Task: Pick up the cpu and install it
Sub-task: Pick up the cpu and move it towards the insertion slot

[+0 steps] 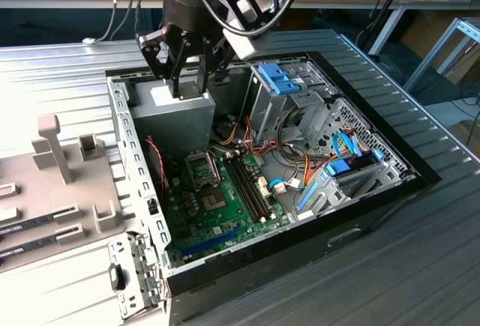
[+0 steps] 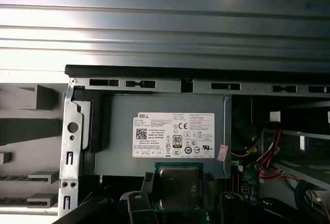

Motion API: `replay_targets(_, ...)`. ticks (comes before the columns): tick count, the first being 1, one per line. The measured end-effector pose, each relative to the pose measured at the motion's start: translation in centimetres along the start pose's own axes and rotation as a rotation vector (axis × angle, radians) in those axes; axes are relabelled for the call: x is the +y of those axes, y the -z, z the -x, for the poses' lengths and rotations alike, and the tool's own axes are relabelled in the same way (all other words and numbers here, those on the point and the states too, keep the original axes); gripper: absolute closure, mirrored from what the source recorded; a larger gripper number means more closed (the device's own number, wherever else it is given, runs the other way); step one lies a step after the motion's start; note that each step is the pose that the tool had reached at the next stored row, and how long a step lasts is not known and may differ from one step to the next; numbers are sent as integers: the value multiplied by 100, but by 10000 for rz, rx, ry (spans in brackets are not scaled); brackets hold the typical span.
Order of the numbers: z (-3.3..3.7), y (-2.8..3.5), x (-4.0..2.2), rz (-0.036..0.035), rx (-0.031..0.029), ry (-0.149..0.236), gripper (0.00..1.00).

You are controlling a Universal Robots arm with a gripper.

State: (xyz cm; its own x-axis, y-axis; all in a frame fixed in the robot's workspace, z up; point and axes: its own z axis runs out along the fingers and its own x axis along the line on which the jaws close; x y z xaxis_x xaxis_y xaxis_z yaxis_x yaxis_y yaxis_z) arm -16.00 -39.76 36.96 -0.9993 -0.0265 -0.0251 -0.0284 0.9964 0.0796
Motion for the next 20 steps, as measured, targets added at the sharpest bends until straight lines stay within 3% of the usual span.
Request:
replay_targets(8, 146, -30, -23, 0, 1, -1, 53)
replay_targets(20, 298, -61, -177, 0, 1, 0, 53)
